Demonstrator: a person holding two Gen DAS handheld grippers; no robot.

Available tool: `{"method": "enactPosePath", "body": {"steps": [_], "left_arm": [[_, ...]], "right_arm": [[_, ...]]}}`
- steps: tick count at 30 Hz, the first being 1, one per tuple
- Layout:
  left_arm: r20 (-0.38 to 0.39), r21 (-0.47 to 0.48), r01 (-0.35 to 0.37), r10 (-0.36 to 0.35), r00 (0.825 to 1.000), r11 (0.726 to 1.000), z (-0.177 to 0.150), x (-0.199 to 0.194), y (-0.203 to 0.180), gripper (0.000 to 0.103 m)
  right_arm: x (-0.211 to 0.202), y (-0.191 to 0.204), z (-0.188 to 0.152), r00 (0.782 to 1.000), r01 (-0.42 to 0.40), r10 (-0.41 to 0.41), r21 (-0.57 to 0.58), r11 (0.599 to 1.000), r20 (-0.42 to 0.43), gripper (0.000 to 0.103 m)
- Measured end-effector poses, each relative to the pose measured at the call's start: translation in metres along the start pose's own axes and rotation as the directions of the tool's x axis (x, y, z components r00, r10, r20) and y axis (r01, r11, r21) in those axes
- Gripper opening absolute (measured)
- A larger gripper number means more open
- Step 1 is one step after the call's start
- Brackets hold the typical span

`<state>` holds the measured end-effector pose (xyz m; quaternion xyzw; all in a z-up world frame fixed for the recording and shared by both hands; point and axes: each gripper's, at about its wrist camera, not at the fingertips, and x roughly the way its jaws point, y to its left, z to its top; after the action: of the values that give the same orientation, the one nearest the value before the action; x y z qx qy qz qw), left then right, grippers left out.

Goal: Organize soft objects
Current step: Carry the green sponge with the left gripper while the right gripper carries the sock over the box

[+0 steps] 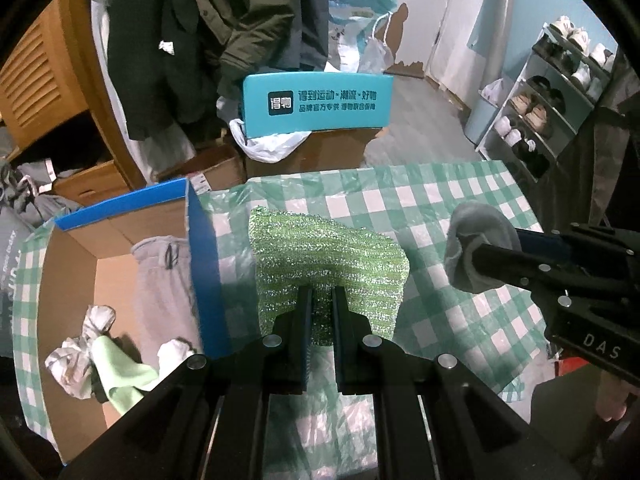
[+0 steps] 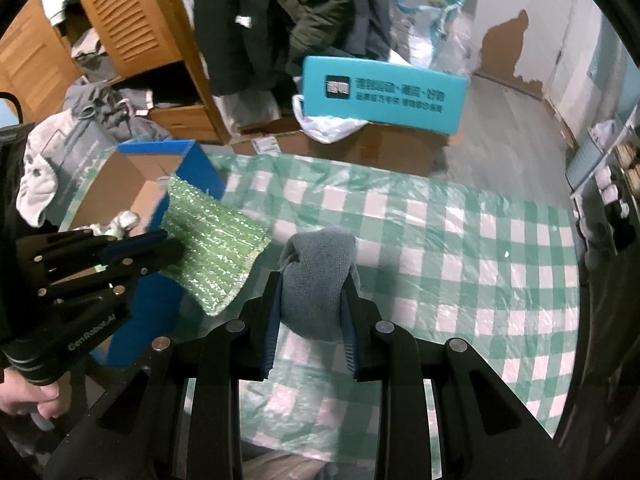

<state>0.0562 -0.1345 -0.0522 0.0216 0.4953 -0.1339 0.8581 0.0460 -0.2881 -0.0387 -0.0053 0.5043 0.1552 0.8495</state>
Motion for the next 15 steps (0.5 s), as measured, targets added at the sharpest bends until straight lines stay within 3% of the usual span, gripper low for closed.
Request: {"method": "enactPosePath", "body": {"steps": [15], "left_arm": [[0.04,-0.037,-0.04,0.042,0.998,0.999,-0.014,-0.034,0.041,0.009]], "right_arm": [[-0.002,0.051,0.014,0.999,-0.048,0.049,-0.075,0.996,0.006,0.026]]}}
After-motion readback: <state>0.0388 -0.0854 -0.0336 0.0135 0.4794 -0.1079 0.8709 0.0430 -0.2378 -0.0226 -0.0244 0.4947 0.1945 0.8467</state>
